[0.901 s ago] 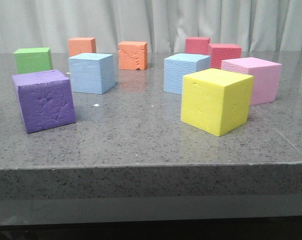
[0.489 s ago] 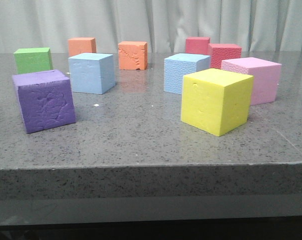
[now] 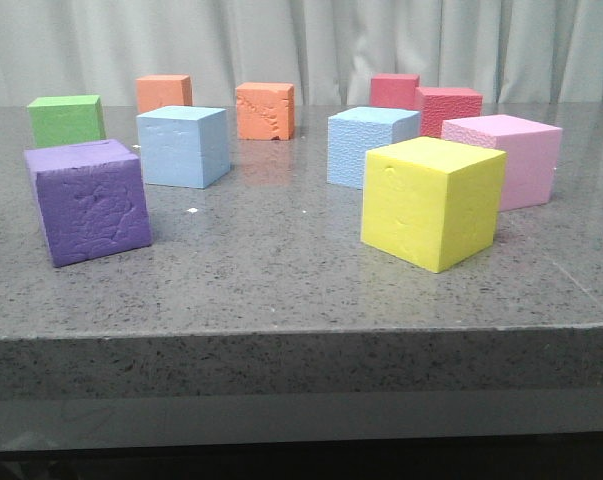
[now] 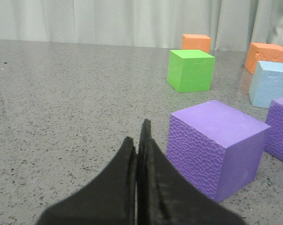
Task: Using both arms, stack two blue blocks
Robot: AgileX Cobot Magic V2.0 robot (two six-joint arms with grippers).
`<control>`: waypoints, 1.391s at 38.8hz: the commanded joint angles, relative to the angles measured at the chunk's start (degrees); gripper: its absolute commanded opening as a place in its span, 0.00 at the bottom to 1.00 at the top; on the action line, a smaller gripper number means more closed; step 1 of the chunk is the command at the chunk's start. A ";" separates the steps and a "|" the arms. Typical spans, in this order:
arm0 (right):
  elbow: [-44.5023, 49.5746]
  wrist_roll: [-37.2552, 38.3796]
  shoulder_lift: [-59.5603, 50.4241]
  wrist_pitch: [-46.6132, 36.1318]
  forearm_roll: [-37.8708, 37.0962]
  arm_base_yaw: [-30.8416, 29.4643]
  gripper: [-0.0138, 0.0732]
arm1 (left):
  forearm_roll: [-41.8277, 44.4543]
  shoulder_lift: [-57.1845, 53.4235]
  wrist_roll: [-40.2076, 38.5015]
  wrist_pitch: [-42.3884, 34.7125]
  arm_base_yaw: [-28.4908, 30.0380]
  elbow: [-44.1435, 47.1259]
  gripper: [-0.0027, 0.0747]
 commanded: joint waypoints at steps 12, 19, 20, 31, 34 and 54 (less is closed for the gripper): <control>-0.30 -0.51 -1.08 -4.30 0.31 -0.22 0.08 | -0.17 -0.96 -0.19 -4.62 0.15 0.23 0.01; -0.30 -0.51 -1.08 -4.30 0.31 -0.22 0.08 | -0.17 -0.96 -0.19 -4.62 0.15 0.23 0.01; -0.30 -0.51 -1.08 -4.30 0.31 -0.22 0.08 | -0.17 -0.96 -0.19 -4.62 0.15 0.23 0.01; -0.30 -0.51 -1.08 -7.13 0.31 -0.22 0.08 | -0.17 -0.96 -0.19 -11.25 0.15 0.23 0.01; -0.30 -0.51 -1.08 -9.21 0.31 -0.22 0.08 | -0.17 -0.96 -0.19 -14.10 0.15 0.23 0.01; -0.30 -0.51 -1.08 -15.40 0.31 -0.22 0.08 | -0.61 -0.96 -0.19 -24.54 0.15 0.13 0.01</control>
